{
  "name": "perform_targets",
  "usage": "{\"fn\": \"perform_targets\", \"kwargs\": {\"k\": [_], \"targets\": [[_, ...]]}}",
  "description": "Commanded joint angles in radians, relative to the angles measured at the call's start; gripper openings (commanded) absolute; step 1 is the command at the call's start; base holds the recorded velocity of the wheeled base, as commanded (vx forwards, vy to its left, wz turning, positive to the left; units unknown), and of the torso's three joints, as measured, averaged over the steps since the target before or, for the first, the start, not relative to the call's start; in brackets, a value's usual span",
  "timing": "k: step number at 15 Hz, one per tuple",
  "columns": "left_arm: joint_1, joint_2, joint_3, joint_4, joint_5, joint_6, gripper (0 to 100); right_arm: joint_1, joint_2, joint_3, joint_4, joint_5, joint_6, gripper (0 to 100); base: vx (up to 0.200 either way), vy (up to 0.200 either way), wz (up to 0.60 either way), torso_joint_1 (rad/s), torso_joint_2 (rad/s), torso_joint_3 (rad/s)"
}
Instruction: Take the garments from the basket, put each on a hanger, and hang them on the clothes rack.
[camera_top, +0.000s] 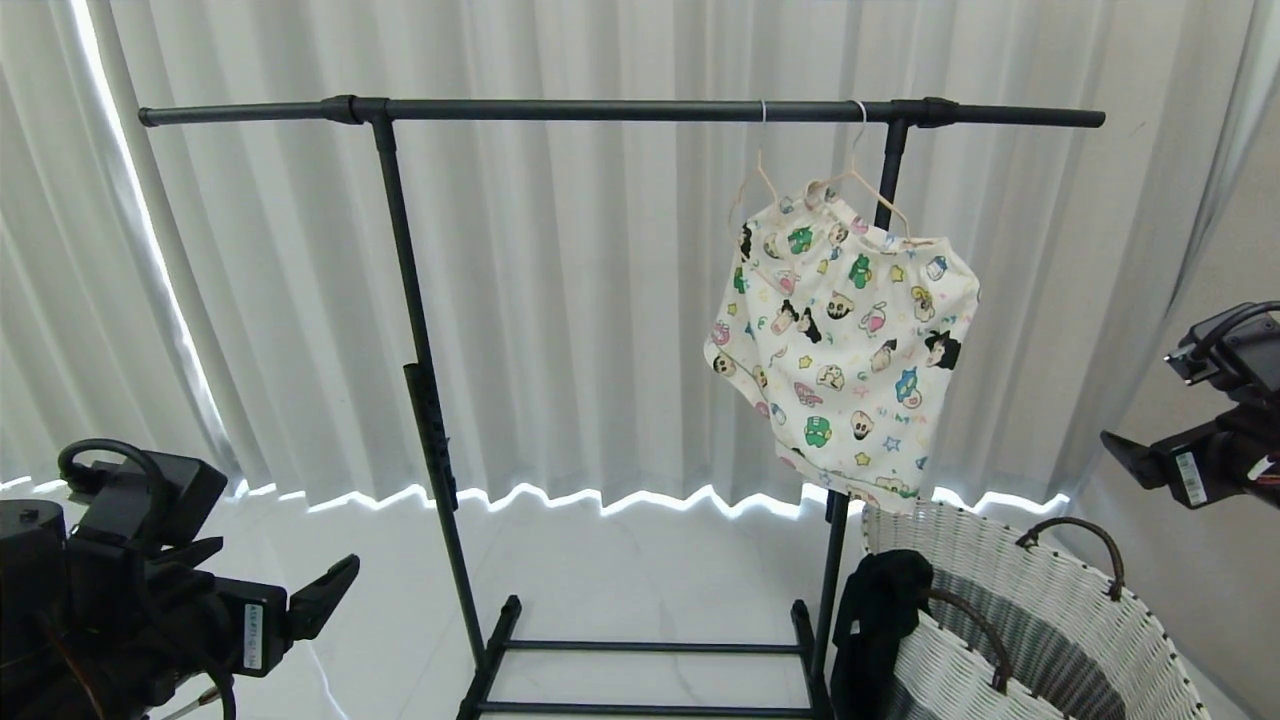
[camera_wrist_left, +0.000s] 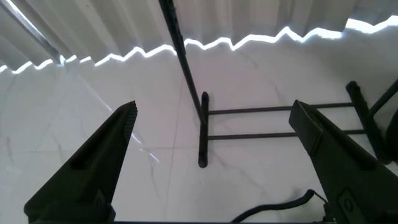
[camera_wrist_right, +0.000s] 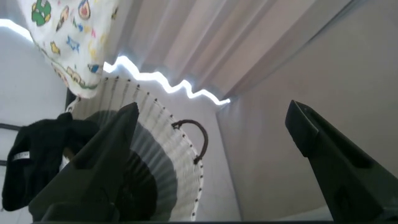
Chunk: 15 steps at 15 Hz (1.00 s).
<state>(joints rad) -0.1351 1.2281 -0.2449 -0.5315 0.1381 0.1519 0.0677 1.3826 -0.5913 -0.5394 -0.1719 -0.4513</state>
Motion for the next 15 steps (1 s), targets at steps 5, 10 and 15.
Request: {"fn": "perform_targets", "kwargs": {"k": [5,10,15], "targets": [[-0.118,0.004,-0.007,-0.001,-0.002,0.008,100,0.0,0.006,0.07,-0.001,0.0,0.0,100,0.0,0.0,0.0,-0.039,0.15,0.102],[-0.175,0.044,-0.074,-0.001,0.0,-0.014,100,0.001,0.023,0.171,-0.001,0.058,0.043,100,0.2,0.0,0.0,-0.005,0.01,0.017],[-0.172,0.065,-0.08,-0.001,0.0,-0.017,100,0.067,0.015,0.304,0.001,0.158,0.046,100,0.2,0.0,0.0,0.002,0.01,0.004]]}}
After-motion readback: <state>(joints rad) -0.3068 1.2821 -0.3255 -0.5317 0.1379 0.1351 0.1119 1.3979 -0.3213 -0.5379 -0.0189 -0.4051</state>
